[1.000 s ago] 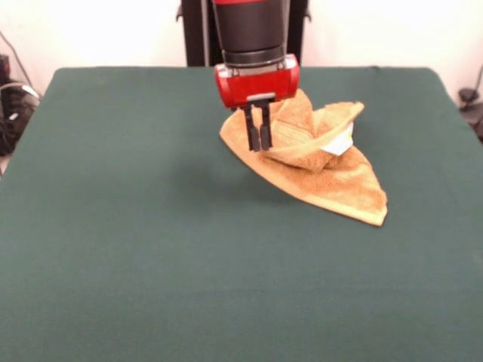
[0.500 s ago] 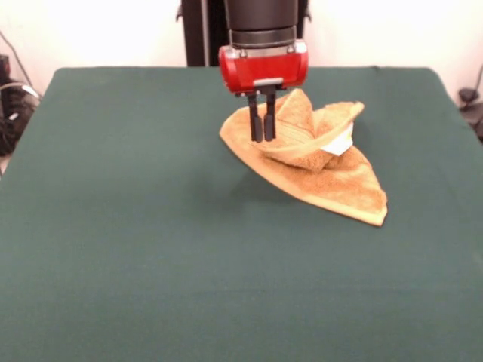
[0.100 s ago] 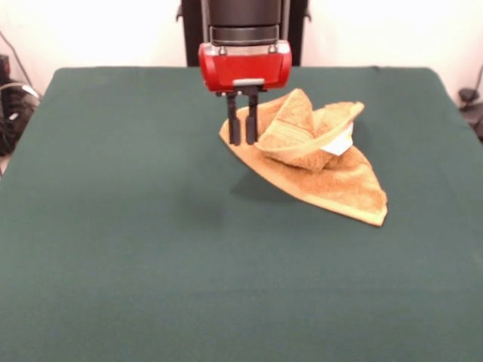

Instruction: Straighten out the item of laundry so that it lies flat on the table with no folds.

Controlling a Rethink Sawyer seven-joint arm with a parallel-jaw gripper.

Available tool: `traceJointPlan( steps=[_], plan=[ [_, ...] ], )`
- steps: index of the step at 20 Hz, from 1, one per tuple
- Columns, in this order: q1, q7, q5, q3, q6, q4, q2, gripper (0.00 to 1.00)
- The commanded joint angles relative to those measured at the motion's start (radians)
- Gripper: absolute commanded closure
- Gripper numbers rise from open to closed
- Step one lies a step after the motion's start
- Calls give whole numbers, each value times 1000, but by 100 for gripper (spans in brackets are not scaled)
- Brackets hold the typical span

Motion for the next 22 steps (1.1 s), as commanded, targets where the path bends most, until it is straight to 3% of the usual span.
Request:
traceJointPlan(
  steps=[1, 12, 22],
  plan=[
    [60, 121, 24, -17, 114, -25, 64, 0],
    [64, 140, 48, 8, 110, 38, 76, 0],
    [-9, 76, 36, 111, 105, 42, 191, 0]
  ],
)
